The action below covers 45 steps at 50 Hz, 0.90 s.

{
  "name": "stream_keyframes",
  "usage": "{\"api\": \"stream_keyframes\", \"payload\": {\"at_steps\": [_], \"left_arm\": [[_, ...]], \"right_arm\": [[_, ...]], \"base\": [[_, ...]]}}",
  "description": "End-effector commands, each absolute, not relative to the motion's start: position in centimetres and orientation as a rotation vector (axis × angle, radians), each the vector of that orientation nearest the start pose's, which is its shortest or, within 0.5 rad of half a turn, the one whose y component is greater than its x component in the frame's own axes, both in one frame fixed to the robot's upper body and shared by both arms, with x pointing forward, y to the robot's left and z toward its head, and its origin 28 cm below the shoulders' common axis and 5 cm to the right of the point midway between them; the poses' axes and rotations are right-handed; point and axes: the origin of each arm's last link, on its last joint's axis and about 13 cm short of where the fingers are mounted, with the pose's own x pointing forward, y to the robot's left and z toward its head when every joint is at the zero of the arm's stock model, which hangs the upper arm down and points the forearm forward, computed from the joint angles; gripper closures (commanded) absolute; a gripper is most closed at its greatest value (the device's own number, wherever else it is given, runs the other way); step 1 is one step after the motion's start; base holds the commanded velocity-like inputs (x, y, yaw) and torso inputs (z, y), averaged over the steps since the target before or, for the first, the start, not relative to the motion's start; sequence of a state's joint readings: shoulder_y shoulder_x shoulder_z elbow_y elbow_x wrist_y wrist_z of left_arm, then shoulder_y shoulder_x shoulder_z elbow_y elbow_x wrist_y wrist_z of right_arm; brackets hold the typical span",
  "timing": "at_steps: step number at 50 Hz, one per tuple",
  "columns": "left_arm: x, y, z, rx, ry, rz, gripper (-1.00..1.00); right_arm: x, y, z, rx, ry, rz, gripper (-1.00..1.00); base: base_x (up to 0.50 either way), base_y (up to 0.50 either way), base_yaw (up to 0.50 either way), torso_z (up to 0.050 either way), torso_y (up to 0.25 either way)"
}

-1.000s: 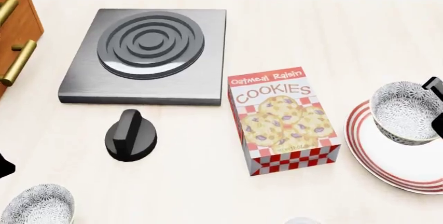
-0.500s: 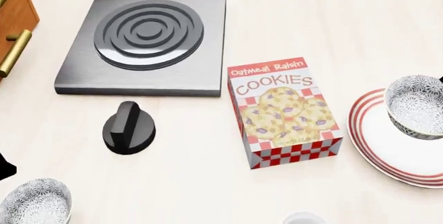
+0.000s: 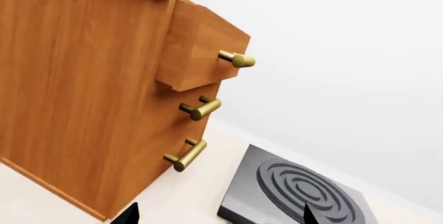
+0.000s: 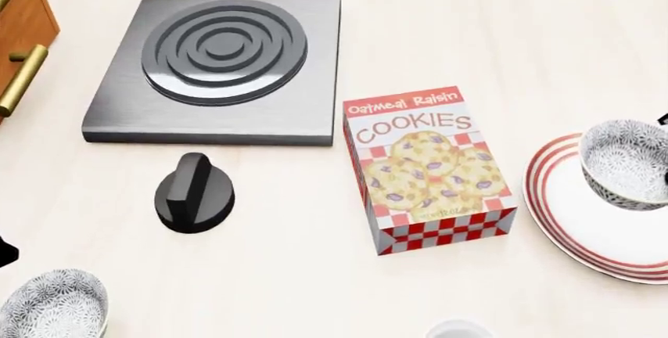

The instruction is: Pick the akita bowl from table center and place it on the plate.

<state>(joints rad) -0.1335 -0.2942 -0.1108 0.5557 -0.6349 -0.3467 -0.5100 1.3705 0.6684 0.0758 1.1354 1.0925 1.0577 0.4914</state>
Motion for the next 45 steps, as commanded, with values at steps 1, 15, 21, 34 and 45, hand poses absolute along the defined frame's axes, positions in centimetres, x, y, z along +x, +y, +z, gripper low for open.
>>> {"api": "stream_keyframes", "payload": {"at_steps": [1,15,21,34,45], "left_arm": [[21.6,25.2,14.5,-0.347,-0.264,0.274,-1.00],[21.4,25.2,14.3,-0.345,-0.260,0.276,-1.00],[21.4,25.3,14.3,-0.348,-0.260,0.275,-1.00],[21.5,25.6,14.9,-0.363,-0.273,0.280,-1.00],[21.5,25.6,15.0,-0.363,-0.276,0.279,-1.00]], "right_arm": [[35.4,-28.6,23.3,0.930,0.626,-0.343,1.00],[35.7,-28.1,22.3,0.947,0.632,-0.341,1.00],[36.1,-27.6,21.8,0.944,0.640,-0.338,1.00],[36.4,-27.2,21.4,0.955,0.643,-0.364,1.00],[36.4,-27.5,21.3,0.977,0.623,-0.396,1.00]], "base": [[0.00,0.00,0.00,0.000,0.000],[0.00,0.00,0.00,0.000,0.000],[0.00,0.00,0.00,0.000,0.000],[0.00,0.00,0.00,0.000,0.000],[0.00,0.00,0.00,0.000,0.000]]}}
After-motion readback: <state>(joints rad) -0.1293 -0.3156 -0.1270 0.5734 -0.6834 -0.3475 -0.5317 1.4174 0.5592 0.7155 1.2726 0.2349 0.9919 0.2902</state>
